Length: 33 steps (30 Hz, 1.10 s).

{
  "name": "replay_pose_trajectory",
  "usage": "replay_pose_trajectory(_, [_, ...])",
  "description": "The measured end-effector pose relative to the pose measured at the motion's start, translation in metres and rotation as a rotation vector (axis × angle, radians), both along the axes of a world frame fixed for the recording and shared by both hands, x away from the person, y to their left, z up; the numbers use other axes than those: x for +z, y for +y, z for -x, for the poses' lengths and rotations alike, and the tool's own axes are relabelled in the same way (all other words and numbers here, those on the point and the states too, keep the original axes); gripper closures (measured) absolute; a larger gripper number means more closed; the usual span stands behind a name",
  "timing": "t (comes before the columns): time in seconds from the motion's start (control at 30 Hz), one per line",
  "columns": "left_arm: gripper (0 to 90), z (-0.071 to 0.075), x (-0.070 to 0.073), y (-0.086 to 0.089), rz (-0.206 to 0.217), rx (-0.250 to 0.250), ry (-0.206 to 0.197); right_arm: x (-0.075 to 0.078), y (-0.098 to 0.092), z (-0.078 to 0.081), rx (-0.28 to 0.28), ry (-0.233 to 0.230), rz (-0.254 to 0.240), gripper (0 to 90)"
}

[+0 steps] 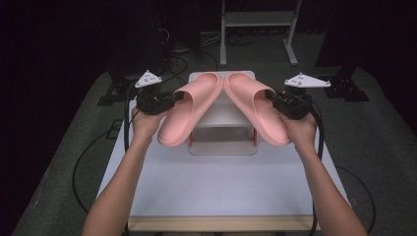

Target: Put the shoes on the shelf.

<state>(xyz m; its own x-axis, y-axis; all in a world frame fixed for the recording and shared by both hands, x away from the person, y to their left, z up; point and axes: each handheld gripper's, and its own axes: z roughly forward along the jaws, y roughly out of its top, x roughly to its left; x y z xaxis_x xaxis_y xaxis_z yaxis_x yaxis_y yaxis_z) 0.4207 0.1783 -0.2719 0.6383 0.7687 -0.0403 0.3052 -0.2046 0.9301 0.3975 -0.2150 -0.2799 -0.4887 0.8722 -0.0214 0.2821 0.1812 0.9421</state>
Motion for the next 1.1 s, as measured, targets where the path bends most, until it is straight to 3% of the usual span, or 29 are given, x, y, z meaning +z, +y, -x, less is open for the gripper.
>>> replay_pose_trajectory(0.27, [75.2,-0.012,0.003,0.0,-0.001,0.022,0.011,0.001,0.005,-0.012,-0.013,-0.001,-0.001,80.8])
replay_pose_trajectory(1.1, [74.2,-0.046,-0.005,-0.01,-0.01,0.065,0.066,-0.003,0.009,-0.048,-0.059,0.059,-0.014,78.7])
